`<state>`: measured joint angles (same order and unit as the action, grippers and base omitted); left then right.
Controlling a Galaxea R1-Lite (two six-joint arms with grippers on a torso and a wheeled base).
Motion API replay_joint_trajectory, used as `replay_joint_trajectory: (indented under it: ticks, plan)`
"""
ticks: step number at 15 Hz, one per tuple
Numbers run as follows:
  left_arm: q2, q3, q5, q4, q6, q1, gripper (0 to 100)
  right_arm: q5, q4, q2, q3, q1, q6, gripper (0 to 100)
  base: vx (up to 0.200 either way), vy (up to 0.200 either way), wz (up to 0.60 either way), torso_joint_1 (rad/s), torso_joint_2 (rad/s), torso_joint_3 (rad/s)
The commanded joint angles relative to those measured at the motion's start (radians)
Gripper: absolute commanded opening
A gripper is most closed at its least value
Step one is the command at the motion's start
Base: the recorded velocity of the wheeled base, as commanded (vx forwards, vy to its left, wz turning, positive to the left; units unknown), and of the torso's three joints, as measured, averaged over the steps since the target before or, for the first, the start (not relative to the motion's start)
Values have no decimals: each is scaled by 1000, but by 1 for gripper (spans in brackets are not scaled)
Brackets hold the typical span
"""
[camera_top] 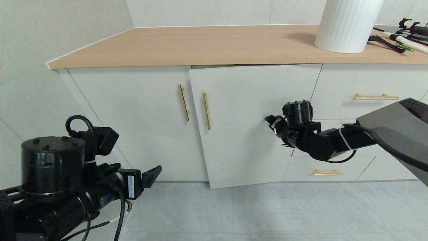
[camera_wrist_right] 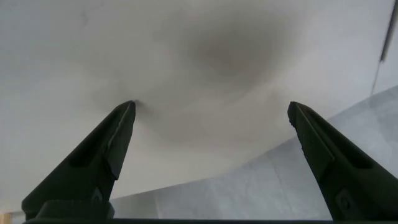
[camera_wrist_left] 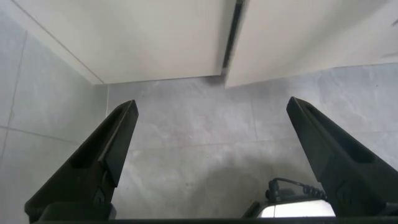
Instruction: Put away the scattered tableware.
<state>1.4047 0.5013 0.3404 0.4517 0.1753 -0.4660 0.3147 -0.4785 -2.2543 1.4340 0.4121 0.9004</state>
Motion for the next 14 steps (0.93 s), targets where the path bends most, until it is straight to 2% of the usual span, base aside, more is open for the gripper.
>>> replay_joint_trajectory:
  ticks: [1,9,14]
  plan:
    - [2,0,0,1,1,0,100,26,0,-33,32,-9,0,100,0,0,0,0,0,0]
    - [7,0,0,1,1,0,100,38,43,-44,63,-32,-2,100,0,0,0,0,0,0]
    - [7,0,-1,1,1,0,100,35,57,-11,26,-22,-6,100,0,0,0,0,0,0]
